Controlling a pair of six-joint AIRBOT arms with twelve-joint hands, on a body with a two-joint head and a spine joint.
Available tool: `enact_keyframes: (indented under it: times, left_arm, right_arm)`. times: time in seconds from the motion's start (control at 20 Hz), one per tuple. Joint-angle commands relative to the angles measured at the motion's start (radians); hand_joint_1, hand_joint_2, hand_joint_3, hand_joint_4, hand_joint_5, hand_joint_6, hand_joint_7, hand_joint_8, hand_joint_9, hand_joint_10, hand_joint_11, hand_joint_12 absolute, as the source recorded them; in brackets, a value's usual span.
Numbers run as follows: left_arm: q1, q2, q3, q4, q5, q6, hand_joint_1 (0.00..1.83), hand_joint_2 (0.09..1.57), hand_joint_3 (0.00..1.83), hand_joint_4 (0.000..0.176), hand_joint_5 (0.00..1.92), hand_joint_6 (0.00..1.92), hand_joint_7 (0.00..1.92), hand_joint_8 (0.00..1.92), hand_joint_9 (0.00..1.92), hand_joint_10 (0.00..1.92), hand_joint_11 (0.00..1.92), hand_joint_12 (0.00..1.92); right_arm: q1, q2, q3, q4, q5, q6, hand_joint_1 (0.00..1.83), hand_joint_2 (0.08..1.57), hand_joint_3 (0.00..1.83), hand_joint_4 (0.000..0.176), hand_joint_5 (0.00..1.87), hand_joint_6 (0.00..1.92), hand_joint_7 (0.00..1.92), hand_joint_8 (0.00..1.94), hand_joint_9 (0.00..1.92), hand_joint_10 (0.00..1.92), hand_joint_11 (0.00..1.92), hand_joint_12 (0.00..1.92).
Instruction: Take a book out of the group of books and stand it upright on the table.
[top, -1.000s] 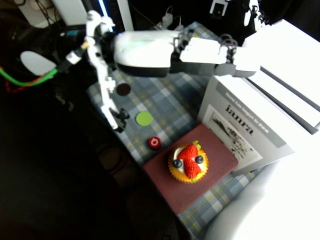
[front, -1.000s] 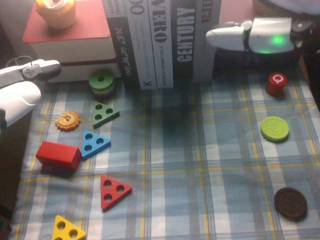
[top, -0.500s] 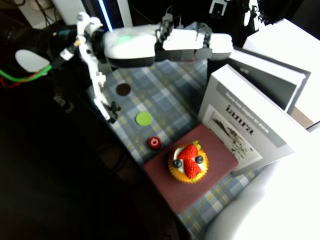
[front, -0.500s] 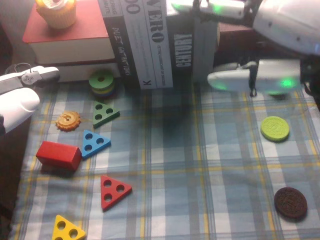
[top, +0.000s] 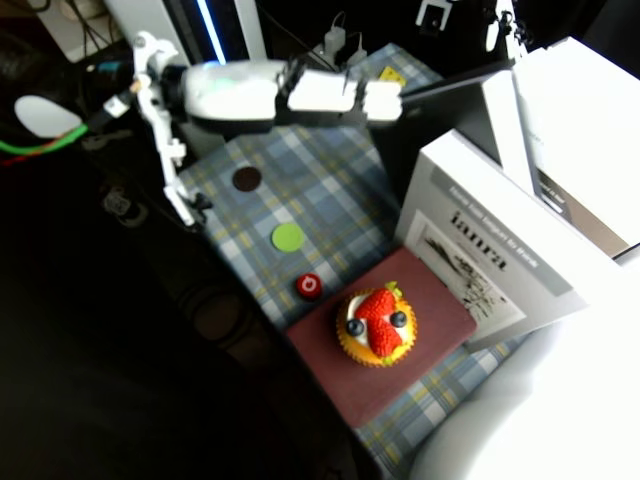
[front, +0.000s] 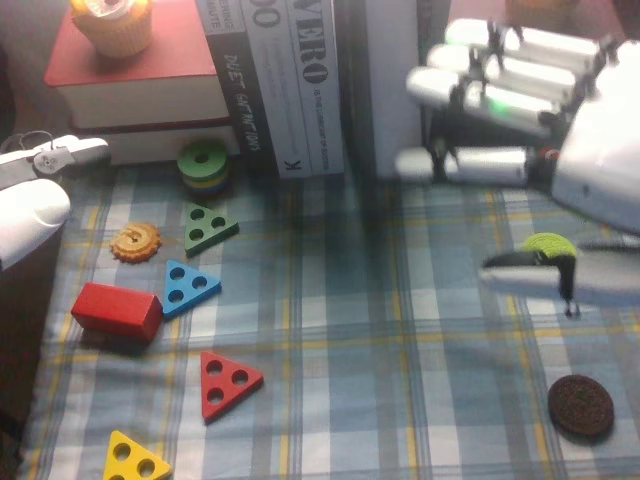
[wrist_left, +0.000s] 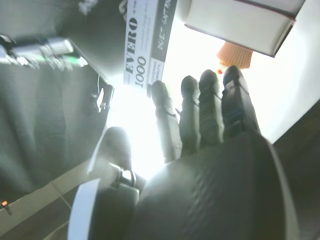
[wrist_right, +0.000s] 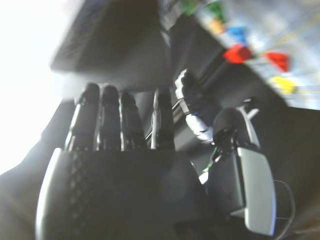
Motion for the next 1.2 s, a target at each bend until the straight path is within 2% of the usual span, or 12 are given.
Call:
enact_keyframes:
  times: [0.0, 0.25, 0.3, 0.35, 0.4, 0.45, 0.55, 0.6, 0.7, 0.85, 1.0, 1.15]
  left_arm:
    - [0.004, -0.002, -0.003, 0.004, -0.13, -0.013, 0.19, 1.43, 0.0, 0.034, 0.51, 0.0, 0.25, 0.0, 0.15, 0.0, 0.0, 0.0]
    - [0.046, -0.011, -0.009, -0.031, -0.174, -0.032, 0.13, 1.43, 0.0, 0.043, 0.52, 0.01, 0.28, 0.01, 0.17, 0.0, 0.0, 0.0]
    - [0.051, -0.013, -0.01, -0.038, -0.179, -0.035, 0.14, 1.41, 0.0, 0.05, 0.54, 0.01, 0.3, 0.01, 0.18, 0.01, 0.0, 0.0]
    - [0.054, -0.013, -0.011, -0.042, -0.181, -0.035, 0.15, 1.39, 0.0, 0.062, 0.55, 0.01, 0.31, 0.01, 0.2, 0.01, 0.0, 0.0]
    - [0.055, -0.013, -0.012, -0.047, -0.185, -0.035, 0.14, 1.38, 0.0, 0.066, 0.55, 0.01, 0.31, 0.0, 0.21, 0.01, 0.0, 0.0]
    - [0.055, -0.013, -0.011, -0.051, -0.192, -0.035, 0.11, 1.38, 0.0, 0.088, 0.54, 0.0, 0.31, 0.0, 0.22, 0.01, 0.0, 0.0]
    - [0.055, -0.012, -0.009, -0.058, -0.213, -0.035, 0.09, 1.38, 0.0, 0.112, 0.53, 0.0, 0.32, 0.0, 0.23, 0.01, 0.0, 0.0]
    - [0.055, -0.009, -0.008, -0.059, -0.223, -0.036, 0.1, 1.38, 0.0, 0.111, 0.52, 0.0, 0.32, 0.0, 0.22, 0.0, 0.0, 0.0]
    - [0.055, -0.005, -0.003, -0.059, -0.244, -0.051, 0.11, 1.4, 0.0, 0.094, 0.53, 0.0, 0.29, 0.0, 0.22, 0.0, 0.0, 0.0]
    - [0.053, -0.003, 0.009, -0.043, -0.313, -0.091, 0.24, 1.42, 0.0, 0.065, 0.53, 0.0, 0.29, 0.0, 0.2, 0.0, 0.08, 0.04]
    - [0.0, -0.005, 0.023, -0.004, -0.328, -0.109, 0.09, 1.45, 0.01, 0.074, 0.46, 0.0, 0.29, 0.0, 0.19, 0.0, 0.11, 0.06]
    - [-0.05, -0.011, 0.034, 0.028, -0.328, -0.109, 0.23, 1.43, 0.0, 0.041, 0.36, 0.0, 0.28, 0.0, 0.2, 0.0, 0.1, 0.07]
  right_arm:
    - [-0.002, 0.011, -0.011, -0.01, 0.188, 0.03, 0.16, 1.27, 0.01, 0.176, 0.34, 0.01, 0.0, 0.0, 0.0, 0.0, 0.0, 0.0]
    - [-0.036, 0.027, -0.006, -0.13, 0.308, 0.239, 0.54, 0.99, 0.0, 0.175, 0.09, 0.0, 0.0, 0.0, 0.0, 0.0, 0.0, 0.0]
    - [-0.037, 0.027, 0.0, -0.154, 0.347, 0.279, 0.43, 1.02, 0.01, 0.106, 0.13, 0.02, 0.0, 0.0, 0.0, 0.0, 0.0, 0.0]
    - [-0.036, 0.028, 0.007, -0.168, 0.373, 0.312, 0.12, 1.2, 0.03, 0.162, 0.1, 0.0, 0.0, 0.0, 0.0, 0.0, 0.0, 0.0]
    - [-0.036, 0.029, 0.015, -0.174, 0.398, 0.339, 0.39, 1.18, 0.01, 0.109, 0.22, 0.01, 0.0, 0.0, 0.0, 0.0, 0.0, 0.0]
    - [-0.036, 0.036, 0.021, -0.175, 0.426, 0.361, 0.4, 1.12, 0.0, 0.163, 0.34, 0.02, 0.06, 0.0, 0.0, 0.0, 0.0, 0.0]
    - [-0.036, 0.047, 0.03, -0.144, 0.469, 0.364, 0.53, 1.09, 0.0, 0.128, 0.3, 0.0, 0.02, 0.0, 0.0, 0.0, 0.0, 0.0]
    - [-0.035, 0.045, 0.042, -0.117, 0.477, 0.361, 0.52, 1.07, 0.0, 0.165, 0.28, 0.0, 0.0, 0.0, 0.0, 0.0, 0.0, 0.0]
    - [-0.031, 0.024, 0.071, -0.068, 0.48, 0.359, 0.54, 0.98, 0.0, 0.163, 0.21, 0.0, 0.0, 0.0, 0.0, 0.0, 0.0, 0.0]
    - [-0.024, -0.007, 0.119, 0.003, 0.48, 0.359, 0.34, 1.25, 0.02, 0.047, 0.25, 0.0, 0.08, 0.01, 0.0, 0.0, 0.0, 0.0]
    - [-0.024, -0.033, 0.155, 0.066, 0.48, 0.371, 0.09, 1.33, 0.01, 0.048, 0.38, 0.02, 0.22, 0.02, 0.14, 0.01, 0.11, 0.05]
    - [-0.028, -0.083, 0.232, 0.085, 0.486, 0.538, 0.05, 1.35, 0.01, 0.118, 0.31, 0.0, 0.15, 0.0, 0.01, 0.0, 0.0, 0.0]
